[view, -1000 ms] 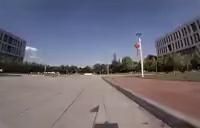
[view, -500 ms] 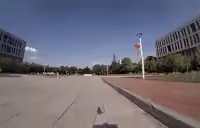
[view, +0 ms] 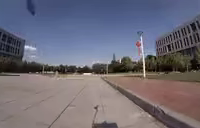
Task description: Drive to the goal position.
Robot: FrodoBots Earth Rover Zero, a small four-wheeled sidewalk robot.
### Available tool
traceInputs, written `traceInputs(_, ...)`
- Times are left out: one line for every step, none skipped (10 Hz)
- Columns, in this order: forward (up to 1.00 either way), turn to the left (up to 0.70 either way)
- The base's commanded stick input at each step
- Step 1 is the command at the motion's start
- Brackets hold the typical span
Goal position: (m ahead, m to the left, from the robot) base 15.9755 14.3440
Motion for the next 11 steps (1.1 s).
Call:
traceInputs(0.70,0.00)
traceInputs(0.70,0.00)
traceInputs(0.70,0.00)
traceInputs(0.70,0.00)
traceInputs(0.70,0.00)
traceInputs(0.70,0.00)
traceInputs(0.70,0.00)
traceInputs(0.70,0.00)
traceInputs(0.70,0.00)
traceInputs(0.70,0.00)
traceInputs(0.70,0.00)
